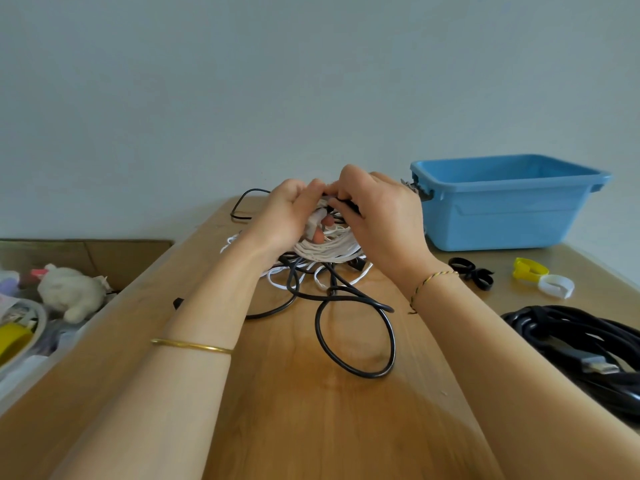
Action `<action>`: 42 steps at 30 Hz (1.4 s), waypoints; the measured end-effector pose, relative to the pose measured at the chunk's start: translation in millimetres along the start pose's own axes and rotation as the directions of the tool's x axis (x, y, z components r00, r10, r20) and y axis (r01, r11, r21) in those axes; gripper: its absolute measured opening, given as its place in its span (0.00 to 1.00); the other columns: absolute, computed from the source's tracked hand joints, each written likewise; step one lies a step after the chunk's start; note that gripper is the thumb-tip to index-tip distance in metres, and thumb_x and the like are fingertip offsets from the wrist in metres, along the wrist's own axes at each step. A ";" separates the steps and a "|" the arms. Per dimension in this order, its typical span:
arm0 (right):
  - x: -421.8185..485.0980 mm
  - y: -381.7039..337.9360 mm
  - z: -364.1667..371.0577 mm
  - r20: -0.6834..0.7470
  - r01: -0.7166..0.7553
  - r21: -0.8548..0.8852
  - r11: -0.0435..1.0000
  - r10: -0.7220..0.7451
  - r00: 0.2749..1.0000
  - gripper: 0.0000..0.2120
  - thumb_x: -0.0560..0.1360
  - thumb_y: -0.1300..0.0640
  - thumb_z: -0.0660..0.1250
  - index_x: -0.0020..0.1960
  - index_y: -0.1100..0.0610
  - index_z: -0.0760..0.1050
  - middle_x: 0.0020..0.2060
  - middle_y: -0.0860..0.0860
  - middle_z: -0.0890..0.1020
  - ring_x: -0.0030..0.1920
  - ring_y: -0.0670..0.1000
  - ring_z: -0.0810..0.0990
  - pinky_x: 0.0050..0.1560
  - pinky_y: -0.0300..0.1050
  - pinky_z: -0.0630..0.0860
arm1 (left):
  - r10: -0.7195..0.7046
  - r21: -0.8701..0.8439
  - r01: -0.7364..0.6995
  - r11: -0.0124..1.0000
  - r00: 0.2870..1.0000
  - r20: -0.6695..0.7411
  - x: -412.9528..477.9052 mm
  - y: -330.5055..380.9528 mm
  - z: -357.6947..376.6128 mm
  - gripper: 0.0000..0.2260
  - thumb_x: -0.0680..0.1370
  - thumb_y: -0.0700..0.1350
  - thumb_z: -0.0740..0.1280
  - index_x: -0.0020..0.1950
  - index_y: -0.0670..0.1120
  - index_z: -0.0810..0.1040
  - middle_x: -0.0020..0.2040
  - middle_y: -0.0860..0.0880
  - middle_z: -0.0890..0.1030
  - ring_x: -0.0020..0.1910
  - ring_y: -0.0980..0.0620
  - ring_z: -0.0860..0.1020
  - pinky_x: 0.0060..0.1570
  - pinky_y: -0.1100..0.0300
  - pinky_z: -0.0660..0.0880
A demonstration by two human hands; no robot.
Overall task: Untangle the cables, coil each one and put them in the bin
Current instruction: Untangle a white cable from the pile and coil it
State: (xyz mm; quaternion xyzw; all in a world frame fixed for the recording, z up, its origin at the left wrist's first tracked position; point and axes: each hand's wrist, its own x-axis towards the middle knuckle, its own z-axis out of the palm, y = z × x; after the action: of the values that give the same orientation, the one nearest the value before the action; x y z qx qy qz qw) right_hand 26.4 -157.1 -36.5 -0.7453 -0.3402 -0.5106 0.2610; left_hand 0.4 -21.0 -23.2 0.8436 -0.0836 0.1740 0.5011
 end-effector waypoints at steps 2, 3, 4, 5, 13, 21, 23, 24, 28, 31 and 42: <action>0.0 0.4 0.2 0.021 0.002 0.011 1.000 -0.002 1.000 0.09 0.73 0.56 0.64 0.38 0.60 0.69 0.27 0.53 0.76 0.29 0.56 0.74 0.24 0.50 0.74 | -0.025 -0.025 0.024 0.999 0.999 -0.022 0.6 -2.8 -0.2 0.19 0.84 0.50 0.53 0.48 0.35 0.74 0.23 0.52 0.76 0.25 0.58 0.75 0.33 0.62 0.69; -0.1 0.7 0.7 0.036 -0.002 0.017 1.000 0.001 0.999 0.09 0.74 0.55 0.63 0.39 0.60 0.70 0.27 0.54 0.76 0.30 0.57 0.74 0.24 0.51 0.74 | -0.035 -0.037 0.034 0.999 0.999 -0.032 0.5 -3.0 -0.1 0.16 0.84 0.48 0.54 0.46 0.39 0.73 0.23 0.53 0.76 0.25 0.58 0.75 0.31 0.63 0.69; 0.3 1.3 0.4 0.054 -0.006 0.026 1.000 0.005 0.999 0.10 0.74 0.54 0.62 0.39 0.60 0.69 0.29 0.54 0.77 0.31 0.57 0.75 0.25 0.52 0.75 | -0.042 -0.045 0.040 0.998 0.998 -0.044 0.6 -2.5 0.2 0.14 0.84 0.47 0.54 0.44 0.41 0.73 0.23 0.53 0.76 0.25 0.58 0.75 0.30 0.65 0.69; 0.7 1.7 0.4 0.079 -0.012 0.038 0.999 0.009 0.997 0.10 0.75 0.53 0.60 0.40 0.60 0.69 0.30 0.54 0.79 0.32 0.57 0.76 0.27 0.53 0.75 | -0.046 -0.051 0.043 0.998 0.997 -0.057 0.3 -1.2 0.5 0.13 0.83 0.46 0.55 0.43 0.43 0.72 0.23 0.53 0.76 0.24 0.58 0.74 0.28 0.66 0.69; 20.6 6.8 -24.1 0.432 -0.127 0.116 0.985 0.065 0.900 0.06 0.76 0.59 0.67 0.50 0.60 0.77 0.42 0.54 0.82 0.43 0.56 0.79 0.46 0.55 0.75 | -0.040 -0.024 0.037 0.999 0.988 -0.150 3.6 -0.3 -1.6 0.11 0.79 0.38 0.58 0.44 0.33 0.75 0.36 0.36 0.78 0.21 0.58 0.73 0.23 0.65 0.68; 26.4 2.8 -31.2 0.333 -0.134 -0.018 0.991 0.133 0.934 0.06 0.76 0.57 0.64 0.49 0.57 0.78 0.42 0.52 0.82 0.44 0.56 0.78 0.42 0.49 0.73 | 0.043 0.078 -0.033 0.996 0.991 -0.124 0.6 0.0 11.7 0.07 0.80 0.42 0.60 0.42 0.50 0.65 0.37 0.47 0.78 0.25 0.57 0.73 0.26 0.68 0.69; 25.9 2.7 -33.0 0.291 -0.135 -0.047 0.990 0.143 0.946 0.06 0.76 0.57 0.64 0.49 0.56 0.79 0.43 0.51 0.82 0.45 0.54 0.78 0.40 0.47 0.71 | 0.076 0.117 -0.066 0.991 0.994 -0.081 -0.8 1.9 14.7 0.07 0.80 0.42 0.59 0.43 0.49 0.66 0.37 0.46 0.77 0.25 0.57 0.73 0.25 0.69 0.68; 25.8 2.8 -33.6 0.276 -0.143 -0.053 0.988 0.152 0.949 0.06 0.76 0.57 0.64 0.49 0.56 0.79 0.43 0.51 0.82 0.45 0.53 0.77 0.41 0.47 0.70 | 0.088 0.125 -0.081 0.989 0.995 -0.055 -2.0 3.2 16.1 0.06 0.81 0.42 0.59 0.44 0.48 0.66 0.37 0.46 0.77 0.26 0.56 0.73 0.26 0.69 0.68; 25.2 6.4 -32.7 0.279 -0.236 0.033 0.971 0.218 0.935 0.04 0.74 0.60 0.66 0.47 0.59 0.79 0.42 0.53 0.82 0.46 0.54 0.78 0.46 0.55 0.75 | 0.143 0.067 -0.146 0.987 0.989 0.047 -5.9 10.5 19.4 0.06 0.81 0.38 0.57 0.44 0.45 0.67 0.34 0.47 0.74 0.28 0.52 0.72 0.27 0.67 0.70; 24.5 8.5 -31.7 0.327 -0.351 0.152 0.924 0.288 0.900 0.03 0.73 0.62 0.67 0.46 0.61 0.78 0.42 0.53 0.82 0.45 0.54 0.79 0.48 0.53 0.75 | 0.172 0.038 -0.177 0.984 0.980 0.096 -6.5 13.0 19.2 0.09 0.81 0.36 0.56 0.41 0.46 0.65 0.32 0.46 0.71 0.28 0.53 0.70 0.27 0.67 0.69; 30.7 6.6 -27.3 0.380 -0.441 0.109 0.891 0.373 0.846 0.07 0.76 0.60 0.65 0.52 0.63 0.75 0.43 0.50 0.76 0.45 0.49 0.73 0.39 0.37 0.64 | 0.142 -0.025 -0.141 0.990 0.986 0.092 -4.9 17.9 14.5 0.09 0.82 0.39 0.56 0.42 0.47 0.65 0.36 0.43 0.73 0.26 0.55 0.72 0.30 0.62 0.70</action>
State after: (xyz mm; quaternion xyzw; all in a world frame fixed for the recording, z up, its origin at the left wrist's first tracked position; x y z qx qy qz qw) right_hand 23.3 -174.0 1.5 -0.8503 -0.2620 -0.2677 0.3698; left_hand -6.8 -42.5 -16.8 0.8382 -0.1683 0.1687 0.4906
